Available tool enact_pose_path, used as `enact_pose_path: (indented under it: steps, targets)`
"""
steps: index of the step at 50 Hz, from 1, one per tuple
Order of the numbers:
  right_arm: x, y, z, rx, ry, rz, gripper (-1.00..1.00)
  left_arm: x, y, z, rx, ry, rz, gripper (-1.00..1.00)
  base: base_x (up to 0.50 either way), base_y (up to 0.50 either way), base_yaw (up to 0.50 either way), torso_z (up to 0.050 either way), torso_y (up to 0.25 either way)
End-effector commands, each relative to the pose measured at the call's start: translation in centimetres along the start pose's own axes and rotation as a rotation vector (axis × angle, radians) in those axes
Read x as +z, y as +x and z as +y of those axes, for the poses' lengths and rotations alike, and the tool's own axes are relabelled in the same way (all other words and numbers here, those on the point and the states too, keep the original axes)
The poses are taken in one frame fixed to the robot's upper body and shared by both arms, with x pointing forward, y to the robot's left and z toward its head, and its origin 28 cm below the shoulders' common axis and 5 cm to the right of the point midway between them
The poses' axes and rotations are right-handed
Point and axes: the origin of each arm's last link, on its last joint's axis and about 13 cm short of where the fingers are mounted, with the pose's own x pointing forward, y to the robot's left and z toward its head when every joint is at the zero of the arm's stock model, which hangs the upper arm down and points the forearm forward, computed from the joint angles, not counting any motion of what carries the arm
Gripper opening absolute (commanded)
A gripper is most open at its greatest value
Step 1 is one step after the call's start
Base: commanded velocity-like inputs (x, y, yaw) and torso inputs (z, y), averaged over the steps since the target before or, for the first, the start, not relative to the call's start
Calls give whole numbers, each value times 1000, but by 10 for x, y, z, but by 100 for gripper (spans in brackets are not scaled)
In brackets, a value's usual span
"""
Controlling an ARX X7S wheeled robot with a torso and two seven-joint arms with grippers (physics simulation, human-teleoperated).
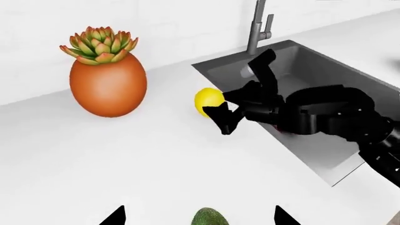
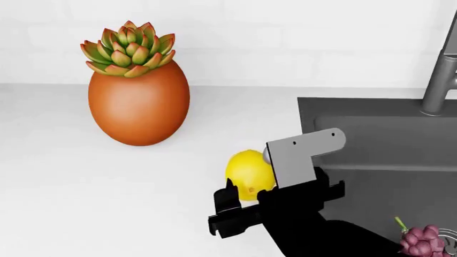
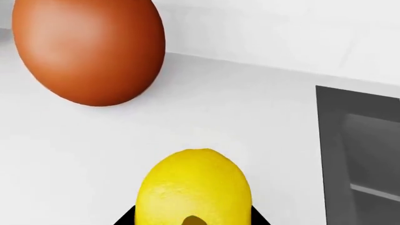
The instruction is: There is a mixed pile of frozen fruits and vegetables on the counter. Locate all the frozen vegetables and place the items in a bowl on the counter. Take all the frozen fruits and defrost them in a running sink.
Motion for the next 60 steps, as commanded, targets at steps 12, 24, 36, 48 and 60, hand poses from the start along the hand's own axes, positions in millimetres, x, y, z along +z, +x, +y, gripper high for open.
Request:
enact_pose_path:
  steps: [12,24,36,48,60]
  targets:
    - [-3,5,-3,9,9,-5,-100,-14,-18,0,11,-36,150,100,0,0,0,0,0]
    - [-9,4,-5,5,7,3,-100,-8,10,8,-32,-36,122,100,0,0,0,0,0]
    - [-12,6,-5,5,0,10,-100,-14,38,17,-133,-51,166,100,0,0,0,0,0]
    - [-20,6,-5,8,8,24,-100,-35,56,28,-117,-16,229,100,0,0,0,0,0]
    - [-26,8,-5,10,13,39,-100,-58,78,26,-121,-213,311,100,0,0,0,0,0]
